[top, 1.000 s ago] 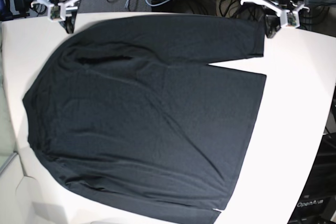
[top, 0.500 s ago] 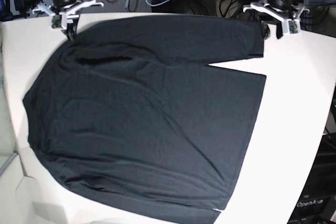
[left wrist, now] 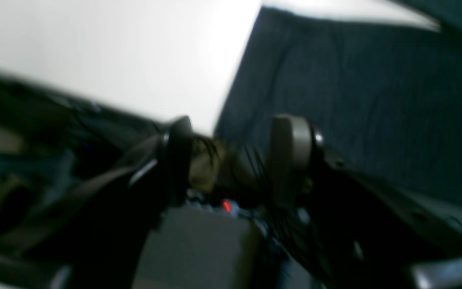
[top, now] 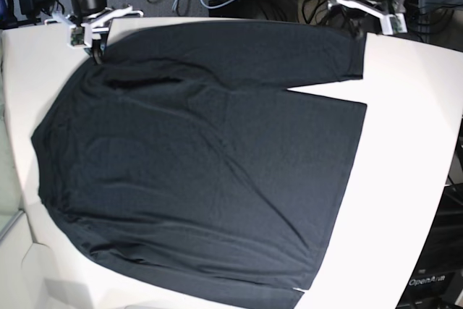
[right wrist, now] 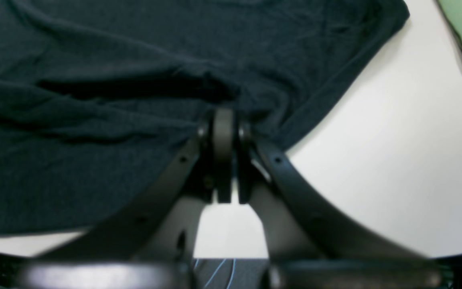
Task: Fold the T-shirt properly
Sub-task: 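Lower both grippers onto the shirt's shoulder edge corners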
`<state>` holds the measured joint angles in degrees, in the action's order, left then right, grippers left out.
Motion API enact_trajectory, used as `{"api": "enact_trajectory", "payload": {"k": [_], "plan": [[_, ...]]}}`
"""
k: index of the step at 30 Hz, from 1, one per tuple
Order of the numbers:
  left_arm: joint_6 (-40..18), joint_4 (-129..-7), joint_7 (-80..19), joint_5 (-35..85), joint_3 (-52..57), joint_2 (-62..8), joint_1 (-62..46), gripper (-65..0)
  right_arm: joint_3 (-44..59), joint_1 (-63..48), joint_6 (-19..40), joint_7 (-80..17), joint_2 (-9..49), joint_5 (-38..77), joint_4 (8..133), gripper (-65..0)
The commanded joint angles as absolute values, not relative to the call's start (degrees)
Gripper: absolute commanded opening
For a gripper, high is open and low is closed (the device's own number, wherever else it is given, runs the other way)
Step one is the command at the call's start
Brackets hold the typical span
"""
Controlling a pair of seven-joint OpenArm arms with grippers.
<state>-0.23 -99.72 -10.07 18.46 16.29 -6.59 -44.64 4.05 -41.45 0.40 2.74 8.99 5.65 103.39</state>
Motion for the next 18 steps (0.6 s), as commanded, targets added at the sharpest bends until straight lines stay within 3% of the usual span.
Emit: {"api": "enact_trajectory", "payload": {"k": [1, 8, 18], "plan": [[-0.4, -100.0, -8.2, 19.6, 16.6, -7.0, -44.2, -33.8, 4.2, -41.3, 0.7, 4.3, 9.4, 5.8, 104.2, -63.5], [-4.3, -97.2, -8.2, 26.3, 16.7, -8.7, -43.0, -33.8, 4.2, -41.1, 0.7, 4.3, 9.4, 5.8, 103.5, -63.5], [-4.4, -96.3, -8.3, 26.2, 16.7, -8.6, -41.4, -33.8, 4.2, -41.0, 0.7, 4.3, 9.4, 5.8, 102.2, -63.5]]}}
